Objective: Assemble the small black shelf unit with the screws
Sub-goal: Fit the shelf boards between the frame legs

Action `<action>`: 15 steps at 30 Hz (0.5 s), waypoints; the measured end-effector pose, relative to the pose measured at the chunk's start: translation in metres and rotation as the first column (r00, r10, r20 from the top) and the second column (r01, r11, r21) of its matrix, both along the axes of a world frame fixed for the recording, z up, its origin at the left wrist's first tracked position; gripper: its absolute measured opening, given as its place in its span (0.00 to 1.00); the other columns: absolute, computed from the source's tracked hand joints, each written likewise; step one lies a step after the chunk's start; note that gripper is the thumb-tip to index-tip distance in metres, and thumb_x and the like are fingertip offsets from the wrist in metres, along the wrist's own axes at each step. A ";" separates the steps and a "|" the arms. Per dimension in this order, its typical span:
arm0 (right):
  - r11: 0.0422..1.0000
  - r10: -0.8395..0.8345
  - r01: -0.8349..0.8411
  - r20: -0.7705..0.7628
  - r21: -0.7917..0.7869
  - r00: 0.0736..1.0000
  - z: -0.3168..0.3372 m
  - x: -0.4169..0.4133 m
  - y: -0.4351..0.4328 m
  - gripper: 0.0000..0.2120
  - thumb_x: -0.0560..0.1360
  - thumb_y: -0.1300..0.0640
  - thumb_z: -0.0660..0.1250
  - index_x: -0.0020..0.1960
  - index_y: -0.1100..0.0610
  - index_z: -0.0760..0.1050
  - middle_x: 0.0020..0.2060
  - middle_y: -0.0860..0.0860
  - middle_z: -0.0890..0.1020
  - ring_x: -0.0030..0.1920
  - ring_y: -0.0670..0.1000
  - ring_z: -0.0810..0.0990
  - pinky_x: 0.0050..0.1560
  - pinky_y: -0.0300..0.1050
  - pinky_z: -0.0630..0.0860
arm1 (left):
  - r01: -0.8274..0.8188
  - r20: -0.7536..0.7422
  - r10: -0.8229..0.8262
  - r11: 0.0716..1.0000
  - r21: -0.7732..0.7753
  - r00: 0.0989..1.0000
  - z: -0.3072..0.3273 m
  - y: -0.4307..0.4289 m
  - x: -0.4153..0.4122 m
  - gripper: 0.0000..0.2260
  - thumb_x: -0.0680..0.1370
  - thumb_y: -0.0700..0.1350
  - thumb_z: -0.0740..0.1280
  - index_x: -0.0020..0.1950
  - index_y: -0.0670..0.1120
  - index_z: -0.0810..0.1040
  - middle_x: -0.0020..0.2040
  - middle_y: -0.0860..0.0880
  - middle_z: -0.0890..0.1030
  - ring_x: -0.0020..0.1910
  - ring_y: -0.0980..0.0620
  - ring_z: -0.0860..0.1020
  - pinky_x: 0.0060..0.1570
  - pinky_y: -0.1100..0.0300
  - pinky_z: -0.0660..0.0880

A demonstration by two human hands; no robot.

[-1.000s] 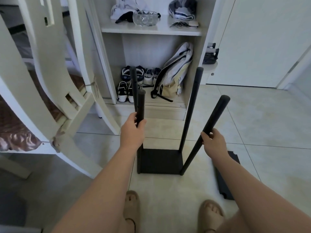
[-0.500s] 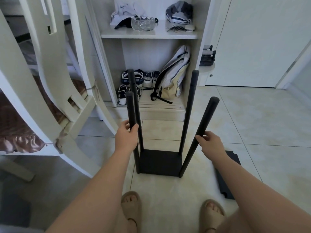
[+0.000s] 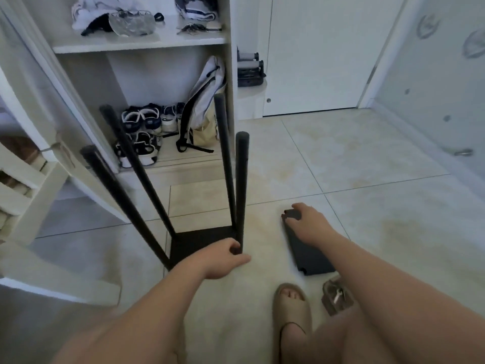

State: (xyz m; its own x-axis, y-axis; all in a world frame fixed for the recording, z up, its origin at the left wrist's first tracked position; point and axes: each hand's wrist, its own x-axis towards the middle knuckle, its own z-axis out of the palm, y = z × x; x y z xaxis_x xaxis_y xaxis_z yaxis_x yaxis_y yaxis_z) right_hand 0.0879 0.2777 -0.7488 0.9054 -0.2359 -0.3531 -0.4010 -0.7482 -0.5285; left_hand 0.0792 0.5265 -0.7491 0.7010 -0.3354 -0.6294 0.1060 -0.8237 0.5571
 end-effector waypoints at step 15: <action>0.901 0.069 -0.237 -0.420 -0.363 0.905 -0.177 0.036 -0.157 0.31 0.84 0.40 0.53 0.82 0.45 0.46 0.81 0.49 0.52 0.81 0.60 0.46 0.76 0.64 0.51 | -0.062 -0.220 0.048 0.997 -0.055 0.974 -0.189 -0.170 0.063 0.35 0.79 0.61 0.66 0.80 0.49 0.59 0.77 0.46 0.67 0.71 0.46 0.71 0.66 0.54 0.69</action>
